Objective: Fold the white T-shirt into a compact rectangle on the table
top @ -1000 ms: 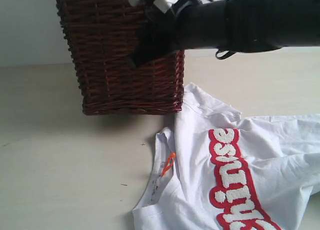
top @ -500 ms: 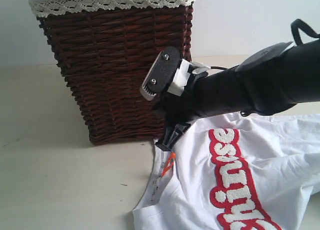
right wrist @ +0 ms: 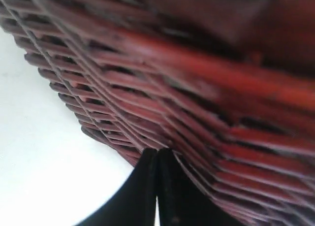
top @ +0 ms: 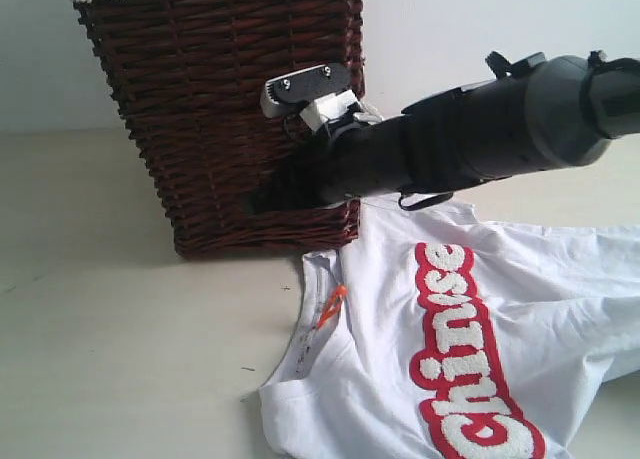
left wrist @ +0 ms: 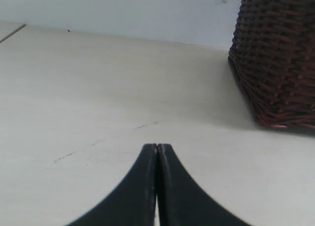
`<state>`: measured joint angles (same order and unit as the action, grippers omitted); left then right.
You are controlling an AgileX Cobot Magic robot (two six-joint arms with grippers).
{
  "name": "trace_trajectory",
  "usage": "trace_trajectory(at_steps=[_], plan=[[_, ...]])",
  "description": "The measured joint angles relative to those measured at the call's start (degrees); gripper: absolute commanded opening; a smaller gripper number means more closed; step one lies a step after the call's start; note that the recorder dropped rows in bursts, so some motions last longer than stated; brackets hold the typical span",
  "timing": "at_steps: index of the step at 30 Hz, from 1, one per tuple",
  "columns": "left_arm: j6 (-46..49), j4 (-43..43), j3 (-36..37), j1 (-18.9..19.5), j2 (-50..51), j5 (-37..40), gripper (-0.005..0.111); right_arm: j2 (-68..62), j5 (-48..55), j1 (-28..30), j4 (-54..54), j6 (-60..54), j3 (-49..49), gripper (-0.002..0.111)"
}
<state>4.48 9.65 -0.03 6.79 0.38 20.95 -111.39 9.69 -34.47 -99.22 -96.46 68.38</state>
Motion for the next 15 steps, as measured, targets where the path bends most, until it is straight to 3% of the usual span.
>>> trace_trajectory(at_steps=[7,15], plan=[[0.0,0.0,0.0,0.0,0.0,0.0,0.0,-3.74,-5.15,-0.1,-0.31,0.66,7.04,0.0],[0.0,0.0,0.0,0.0,0.0,0.0,0.0,-1.98,-1.51,-0.1,-0.44,1.96,7.36,0.0]])
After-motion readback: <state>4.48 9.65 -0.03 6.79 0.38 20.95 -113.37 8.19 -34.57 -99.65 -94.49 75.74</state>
